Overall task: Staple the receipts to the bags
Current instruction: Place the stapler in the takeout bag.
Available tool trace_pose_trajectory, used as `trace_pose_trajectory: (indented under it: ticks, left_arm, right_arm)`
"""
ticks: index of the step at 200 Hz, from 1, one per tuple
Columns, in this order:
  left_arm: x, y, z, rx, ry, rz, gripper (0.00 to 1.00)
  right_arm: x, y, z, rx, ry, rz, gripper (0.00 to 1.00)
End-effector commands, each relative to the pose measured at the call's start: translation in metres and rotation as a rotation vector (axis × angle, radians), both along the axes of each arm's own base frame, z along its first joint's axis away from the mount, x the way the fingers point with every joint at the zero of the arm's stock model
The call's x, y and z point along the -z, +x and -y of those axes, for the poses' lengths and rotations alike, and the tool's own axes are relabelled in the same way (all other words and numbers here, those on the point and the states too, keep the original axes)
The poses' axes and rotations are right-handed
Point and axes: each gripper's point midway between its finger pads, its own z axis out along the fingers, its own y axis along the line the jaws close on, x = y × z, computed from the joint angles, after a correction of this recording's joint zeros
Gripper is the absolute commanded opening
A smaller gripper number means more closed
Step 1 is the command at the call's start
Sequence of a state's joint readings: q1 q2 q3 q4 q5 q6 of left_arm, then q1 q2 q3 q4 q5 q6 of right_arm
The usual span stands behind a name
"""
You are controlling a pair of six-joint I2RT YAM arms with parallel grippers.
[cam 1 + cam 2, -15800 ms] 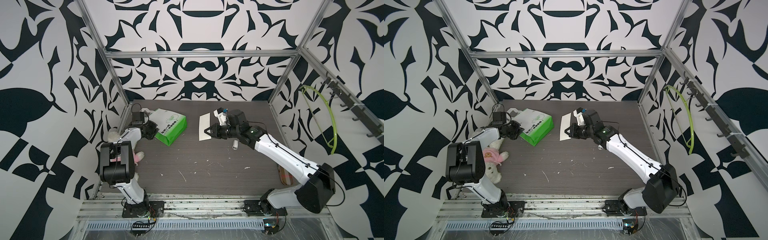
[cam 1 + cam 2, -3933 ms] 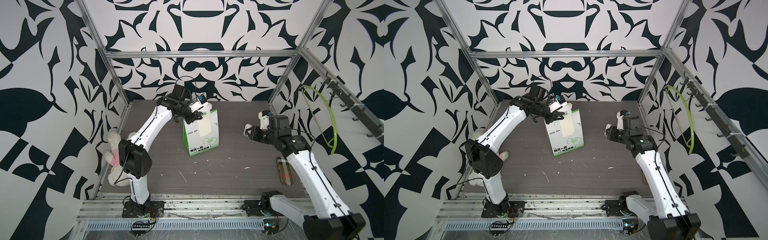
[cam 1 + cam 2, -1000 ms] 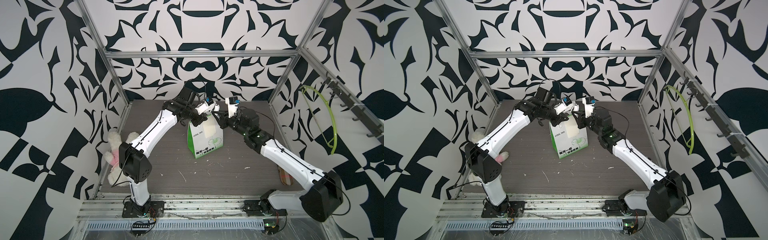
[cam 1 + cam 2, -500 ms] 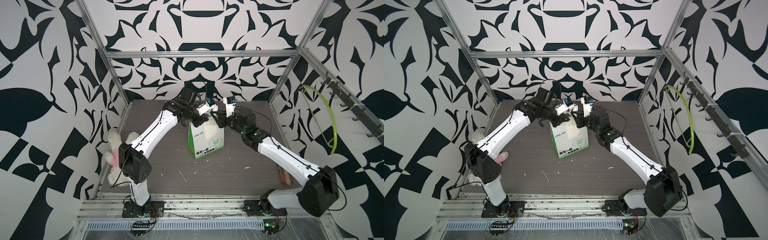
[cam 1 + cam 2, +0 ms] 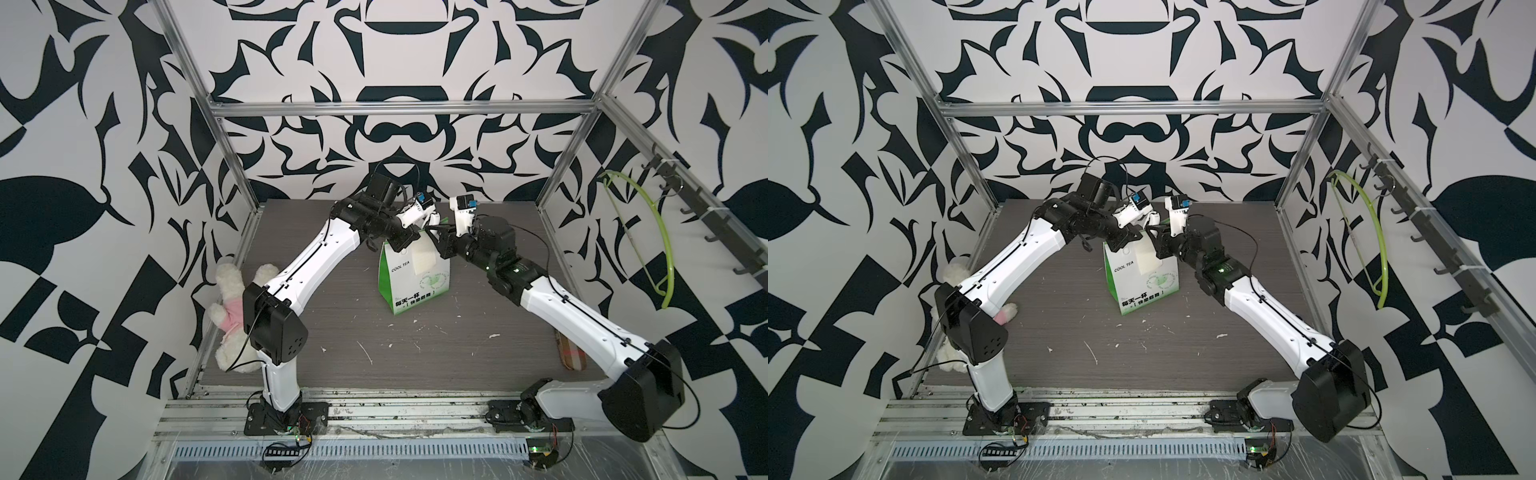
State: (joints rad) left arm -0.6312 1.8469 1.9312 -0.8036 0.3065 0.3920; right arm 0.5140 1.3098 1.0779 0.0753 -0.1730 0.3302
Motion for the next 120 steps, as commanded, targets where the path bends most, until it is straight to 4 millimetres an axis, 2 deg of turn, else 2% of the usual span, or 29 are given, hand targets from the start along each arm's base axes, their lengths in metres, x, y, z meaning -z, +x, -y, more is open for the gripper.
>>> trace_pose_trajectory:
  ticks: [1, 97, 105, 120]
  left_arm:
    - [-0.008, 0.0, 0.001, -0.01, -0.016, -0.002, 0.0]
    - [-0.011, 0.008, 0.009, -0.013, -0.036, -0.008, 0.0]
    - [-0.01, 0.007, 0.009, -0.008, -0.034, -0.007, 0.0]
    - [-0.009, 0.007, 0.008, -0.007, -0.026, 0.002, 0.0]
  right_arm:
    - [-0.016, -0.001, -0.002, 0.001, 0.015, 0.032, 0.0]
    - [0.003, -0.007, -0.006, 0.017, -0.058, 0.012, 0.0]
    - [0.002, -0.007, -0.007, 0.011, -0.062, 0.015, 0.04]
    - [-0.002, -0.01, -0.009, -0.011, -0.081, 0.013, 0.23]
